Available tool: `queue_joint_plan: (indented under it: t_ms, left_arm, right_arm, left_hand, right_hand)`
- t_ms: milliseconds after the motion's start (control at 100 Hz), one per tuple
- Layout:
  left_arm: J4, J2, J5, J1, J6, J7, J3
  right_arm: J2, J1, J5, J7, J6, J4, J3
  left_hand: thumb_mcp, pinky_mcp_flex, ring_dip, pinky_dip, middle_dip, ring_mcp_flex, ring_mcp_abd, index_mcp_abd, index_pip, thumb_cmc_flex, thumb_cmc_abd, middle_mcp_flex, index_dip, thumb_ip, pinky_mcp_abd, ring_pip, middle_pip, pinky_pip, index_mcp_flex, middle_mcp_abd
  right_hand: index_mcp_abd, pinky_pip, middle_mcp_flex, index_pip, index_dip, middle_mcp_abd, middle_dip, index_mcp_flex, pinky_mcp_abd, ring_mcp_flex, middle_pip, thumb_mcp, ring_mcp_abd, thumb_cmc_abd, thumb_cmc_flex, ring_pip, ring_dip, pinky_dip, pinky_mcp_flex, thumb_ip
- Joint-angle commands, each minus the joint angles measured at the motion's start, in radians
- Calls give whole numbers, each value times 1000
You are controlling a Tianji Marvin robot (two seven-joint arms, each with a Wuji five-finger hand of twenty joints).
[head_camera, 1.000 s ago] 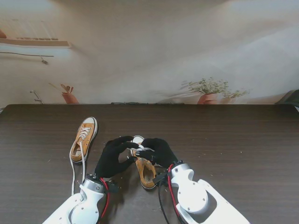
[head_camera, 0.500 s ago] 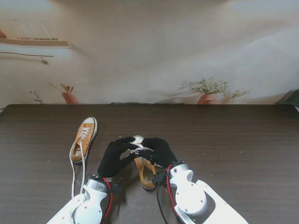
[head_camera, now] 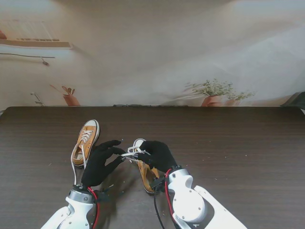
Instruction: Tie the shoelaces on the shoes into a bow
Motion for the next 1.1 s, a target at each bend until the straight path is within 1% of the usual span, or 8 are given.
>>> queue_joint_plan:
  t_ms: [0, 90, 310, 620, 870, 970, 1040, 1090]
  left_arm:
    - [-24, 5, -2, 22, -7, -4, -9]
    - [-49, 6, 7, 47, -8, -3, -22]
    - [-97, 12, 15, 90, 10, -20, -25]
    - [-130, 25, 7, 134, 72, -78, 2]
    - [-103, 31, -8, 106, 106, -111, 74]
    - [-92, 32, -4, 89, 116, -110, 101]
    - [-90, 33, -12, 83, 118, -122, 113]
    - [-89, 35, -18, 81, 121, -135, 119]
  right_arm:
    - [-2, 1, 1, 11, 8, -12, 3]
    - [-2, 1, 2, 10, 12, -15, 3]
    - [-3, 3, -2, 7, 23, -16, 4]
    - [-8, 0, 20, -4, 22, -20, 12]
    - [-9, -2, 22, -8, 27, -24, 17]
    - [-8, -4, 14, -10, 25, -24, 19]
    - [-8, -5, 10, -13, 21, -24, 21]
    - [-8, -6, 9, -16, 17, -23, 23]
  left_hand:
    - [-14, -11, 18, -6, 16, -1, 4, 30, 43, 59, 46, 3, 35, 23, 27, -11, 3, -5, 5, 10]
    - [-19, -10, 18, -5, 16, 3, 6, 34, 38, 61, 49, 6, 36, 25, 30, -12, 2, -5, 6, 12]
    - [-31, -2, 19, -2, 16, 10, 9, 43, 26, 65, 54, 14, 36, 28, 32, -10, 1, -1, 8, 15]
    - [-45, -3, 19, 0, 14, 11, 16, 53, 8, 74, 61, 21, 34, 34, 34, -14, -5, 0, 10, 25]
    - [-56, -5, 20, 0, 16, 10, 20, 59, -9, 78, 62, 24, 31, 37, 35, -16, -6, -1, 14, 27]
    - [-76, -8, 20, 0, 16, 3, 18, 72, -84, 65, 70, 12, -28, 41, 33, -19, -13, -5, 15, 30]
    - [-111, -30, 18, -4, 10, -24, 18, 119, -227, -4, 77, -23, -114, 46, 24, -32, -31, -25, -13, 38]
    - [-116, -46, 20, 1, 6, -47, 20, 155, -373, -71, 105, -52, -129, 45, 17, -46, -48, -52, -18, 42]
  right_hand:
    - [9, 6, 30, -7, -20, 13, -12, -20, 29, 21, 1, 35, 16, 14, 9, -11, -16, -2, -8, 15]
    - [20, 38, 39, -8, -21, 9, 0, -23, 22, 23, 57, 27, -1, 23, 21, 35, 4, 13, 15, 16]
    - [41, 167, 84, 3, -11, 50, 29, -22, 11, 26, 129, 18, -48, 43, 32, 225, 77, 32, 165, 18]
    - [62, 181, 98, 14, 9, 46, 39, -27, 28, 25, 141, 18, -44, 64, 25, 247, 87, 24, 185, 15]
    - [78, 223, 131, 21, 11, 41, 46, -22, 17, 24, 149, 26, -53, 56, 28, 290, 113, 34, 201, 14]
    - [80, 234, 132, 30, 19, 42, 47, -19, 4, 25, 146, 30, -57, 52, 31, 292, 118, 37, 203, 14]
    - [79, 237, 132, 32, 21, 43, 48, -18, -3, 24, 146, 32, -63, 50, 32, 281, 115, 38, 204, 14]
    - [79, 238, 132, 32, 21, 43, 48, -18, -4, 25, 145, 31, -64, 51, 31, 279, 114, 38, 204, 13]
